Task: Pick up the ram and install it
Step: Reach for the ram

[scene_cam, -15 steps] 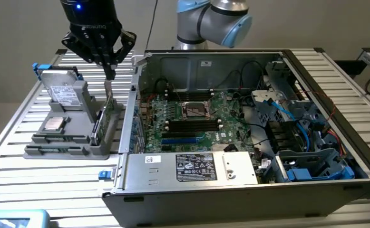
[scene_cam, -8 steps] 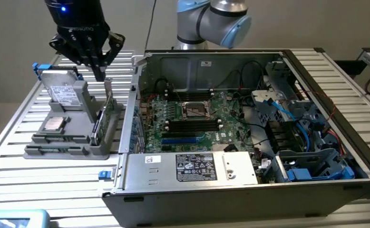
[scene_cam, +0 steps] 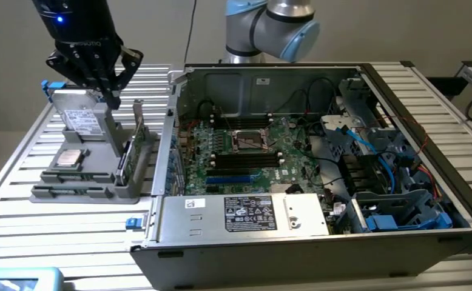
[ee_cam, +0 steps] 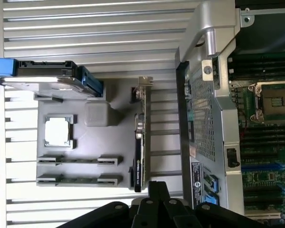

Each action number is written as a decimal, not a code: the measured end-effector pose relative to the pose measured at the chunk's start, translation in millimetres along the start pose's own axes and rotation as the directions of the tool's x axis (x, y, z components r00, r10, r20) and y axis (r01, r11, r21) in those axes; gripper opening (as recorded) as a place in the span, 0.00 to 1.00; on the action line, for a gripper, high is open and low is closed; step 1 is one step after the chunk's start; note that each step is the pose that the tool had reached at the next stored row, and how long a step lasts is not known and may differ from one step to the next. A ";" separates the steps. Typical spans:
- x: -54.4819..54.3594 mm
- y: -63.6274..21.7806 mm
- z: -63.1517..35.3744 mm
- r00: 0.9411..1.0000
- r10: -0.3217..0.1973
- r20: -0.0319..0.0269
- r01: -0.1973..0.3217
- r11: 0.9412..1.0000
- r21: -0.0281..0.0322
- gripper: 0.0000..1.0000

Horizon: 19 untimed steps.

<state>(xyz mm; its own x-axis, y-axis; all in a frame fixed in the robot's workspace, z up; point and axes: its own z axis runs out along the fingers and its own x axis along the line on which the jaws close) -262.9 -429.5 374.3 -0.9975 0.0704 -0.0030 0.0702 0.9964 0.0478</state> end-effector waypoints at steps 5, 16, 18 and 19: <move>12.7 -7.1 6.8 1.000 0.000 0.000 0.000 1.000 0.000 0.11; 57.3 -13.7 26.3 1.000 0.000 -0.002 0.000 1.000 0.001 0.11; 65.7 -14.7 29.8 1.000 0.000 -0.002 0.000 1.000 0.001 0.11; 69.7 -15.2 31.4 1.000 0.000 -0.002 0.000 1.000 0.001 0.11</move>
<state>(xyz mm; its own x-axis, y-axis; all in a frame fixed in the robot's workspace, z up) -333.3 -438.2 342.0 -0.9975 0.0704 -0.0011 0.0703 0.9965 0.0463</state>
